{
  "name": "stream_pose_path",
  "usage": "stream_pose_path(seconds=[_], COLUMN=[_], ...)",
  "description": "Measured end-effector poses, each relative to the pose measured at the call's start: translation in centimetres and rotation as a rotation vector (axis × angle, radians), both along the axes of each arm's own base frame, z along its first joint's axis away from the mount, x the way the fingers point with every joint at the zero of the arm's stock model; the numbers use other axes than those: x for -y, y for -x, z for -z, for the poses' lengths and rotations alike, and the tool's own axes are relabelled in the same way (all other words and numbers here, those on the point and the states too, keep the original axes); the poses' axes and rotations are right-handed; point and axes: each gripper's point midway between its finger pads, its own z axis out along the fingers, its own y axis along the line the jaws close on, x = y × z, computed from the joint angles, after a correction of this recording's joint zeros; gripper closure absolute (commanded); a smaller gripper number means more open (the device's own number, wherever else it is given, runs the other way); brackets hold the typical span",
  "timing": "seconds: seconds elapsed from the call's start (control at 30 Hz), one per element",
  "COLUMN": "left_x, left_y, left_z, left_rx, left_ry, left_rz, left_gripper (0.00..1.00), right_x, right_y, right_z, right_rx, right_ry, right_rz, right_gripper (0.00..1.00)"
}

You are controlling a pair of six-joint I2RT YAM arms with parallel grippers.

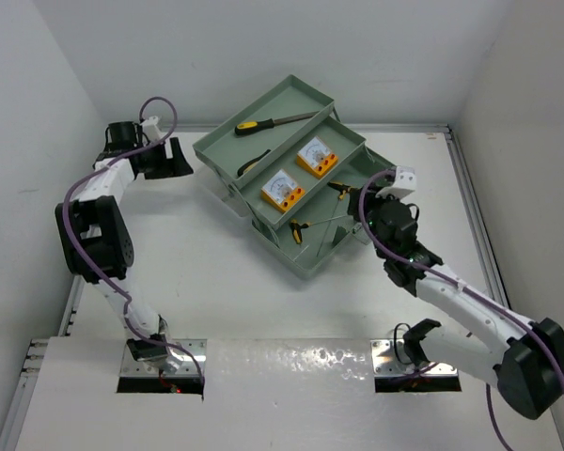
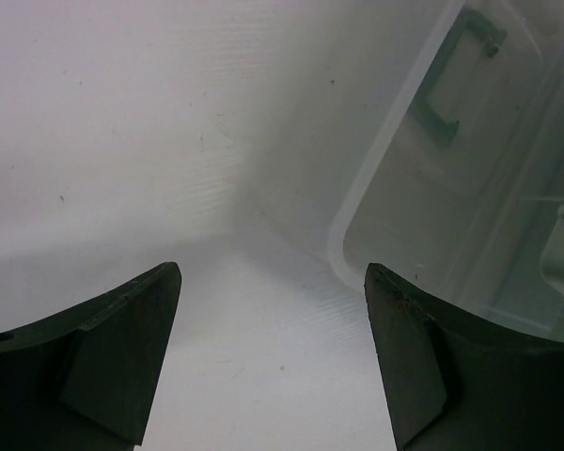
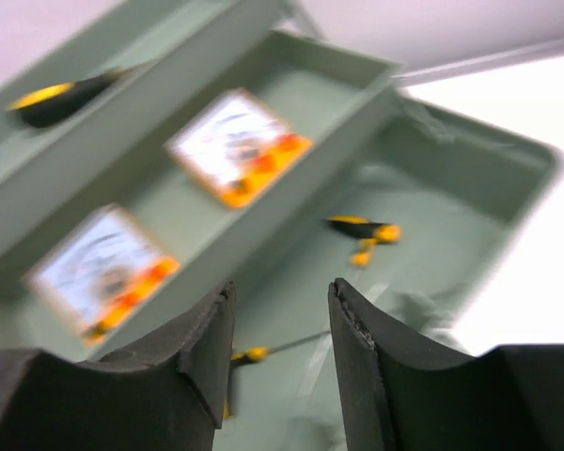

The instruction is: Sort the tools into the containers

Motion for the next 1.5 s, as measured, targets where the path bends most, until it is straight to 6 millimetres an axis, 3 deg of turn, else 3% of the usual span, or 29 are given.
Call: stream_pose_path(seconds=[0.17, 0.27, 0.37, 0.5, 0.6, 0.77, 1.03, 1.13, 1.23, 1.4, 1.5], left_x=[1.1, 2.5, 3.6, 4.5, 4.7, 5.5, 5.5, 5.3, 5.1, 6.0, 7.5], left_y=[-1.6, -2.6, -3.4, -3.0, -2.7, -2.8, -2.7, -2.2, -1.2, 0.8, 2.4], left_z=[-0.3, -0.1, 1.3, 4.3, 4.9, 4.7, 4.1, 2.8, -0.3, -8.8, -13.2], left_rx=[0.026, 0.035, 0.01, -0.065, -0.091, -0.083, -0.055, -0.029, 0.03, 0.247, 0.39], left_ry=[0.016, 0.012, 0.017, 0.034, 0.044, 0.046, -0.001, -0.031, -0.08, -0.185, -0.25], left_rz=[0.007, 0.024, 0.037, 0.043, 0.043, 0.068, 0.118, 0.126, 0.127, 0.186, 0.249], left_gripper=[0.27, 0.35, 0.43, 0.52, 0.63, 1.0, 1.0, 1.0, 1.0, 1.0, 1.0], right_x=[4.4, 6.3, 7.4, 8.0, 8.5, 9.4, 9.4, 9.4, 9.0, 8.2, 7.7], right_y=[-0.9, -1.2, -1.7, -2.4, -2.9, -3.7, -5.3, -5.6, -6.0, -6.3, -6.3], right_z=[2.1, 3.8, 5.5, 8.2, 9.9, 11.9, 12.8, 12.9, 12.9, 12.3, 12.0], right_rx=[-0.081, -0.131, -0.18, -0.254, -0.299, -0.355, -0.371, -0.371, -0.362, -0.337, -0.329], right_ry=[0.027, 0.021, 0.005, -0.025, -0.052, -0.066, -0.067, -0.074, -0.085, -0.098, -0.097], right_rz=[0.091, 0.122, 0.131, 0.122, 0.128, 0.153, 0.154, 0.147, 0.122, 0.064, 0.031], right_gripper=[0.63, 0.6, 0.59, 0.6, 0.6, 0.6, 0.63, 0.64, 0.65, 0.68, 0.7])
